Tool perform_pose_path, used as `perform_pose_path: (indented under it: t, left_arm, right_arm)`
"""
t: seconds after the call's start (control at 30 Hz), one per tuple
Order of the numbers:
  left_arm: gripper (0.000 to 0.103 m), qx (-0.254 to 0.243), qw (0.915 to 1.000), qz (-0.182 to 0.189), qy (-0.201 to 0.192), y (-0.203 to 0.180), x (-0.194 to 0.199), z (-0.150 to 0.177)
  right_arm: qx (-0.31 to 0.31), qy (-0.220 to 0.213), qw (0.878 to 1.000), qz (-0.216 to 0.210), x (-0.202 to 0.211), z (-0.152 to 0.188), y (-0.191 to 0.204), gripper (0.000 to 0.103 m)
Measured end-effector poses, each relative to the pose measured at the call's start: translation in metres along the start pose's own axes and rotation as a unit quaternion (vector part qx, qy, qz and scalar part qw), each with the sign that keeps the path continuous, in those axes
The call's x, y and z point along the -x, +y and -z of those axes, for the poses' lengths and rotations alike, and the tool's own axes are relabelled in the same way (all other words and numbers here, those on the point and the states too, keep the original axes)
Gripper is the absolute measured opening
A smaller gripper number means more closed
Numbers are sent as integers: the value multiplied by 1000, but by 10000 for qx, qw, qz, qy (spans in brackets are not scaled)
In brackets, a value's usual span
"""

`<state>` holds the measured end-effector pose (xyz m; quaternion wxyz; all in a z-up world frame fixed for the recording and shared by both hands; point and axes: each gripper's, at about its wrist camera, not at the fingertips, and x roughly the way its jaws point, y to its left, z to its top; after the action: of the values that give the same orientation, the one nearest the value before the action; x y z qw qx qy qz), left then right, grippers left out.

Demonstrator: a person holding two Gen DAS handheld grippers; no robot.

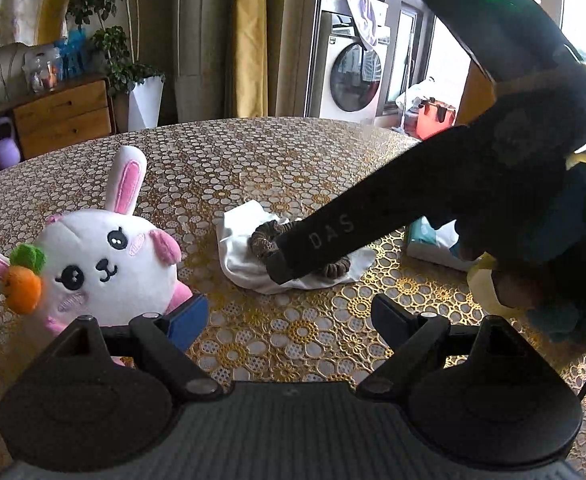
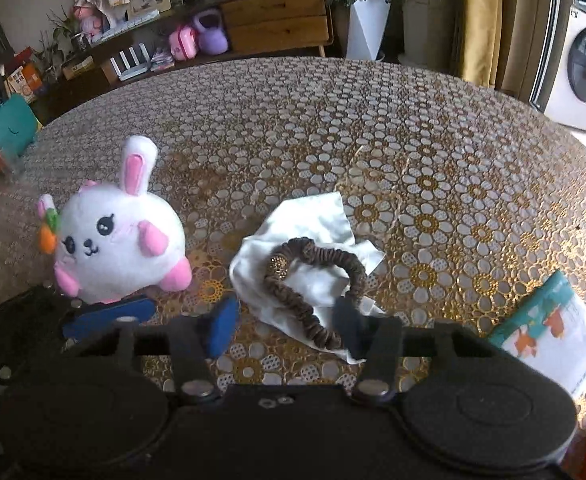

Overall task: Organize soft objects
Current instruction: 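Grasp the brown scrunchie with the right gripper while the left grasps the white cloth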

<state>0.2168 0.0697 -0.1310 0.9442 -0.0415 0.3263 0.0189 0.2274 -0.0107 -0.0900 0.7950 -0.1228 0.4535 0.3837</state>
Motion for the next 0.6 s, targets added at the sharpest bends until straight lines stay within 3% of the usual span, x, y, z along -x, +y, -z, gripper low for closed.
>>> perform_pose_path:
  t: [0.23, 0.3, 0.47, 0.6]
  left_arm:
    - [89, 47, 10000, -66, 55, 1, -9, -1]
    - [89, 43, 9999, -102, 47, 2, -10, -1]
    - [89, 1, 9998, -191, 38, -1, -15, -3]
    - [89, -62, 9998, -215, 9, -6, -20, -8]
  right_arm:
    - [123, 49, 9999, 39, -9, 1, 4, 33]
    - [102, 45, 9999, 94, -12, 1, 3, 21]
    - [37, -97, 9998, 169, -4, 3, -3, 10]
    - [-226, -281, 9991, 237, 5, 1, -13, 8]
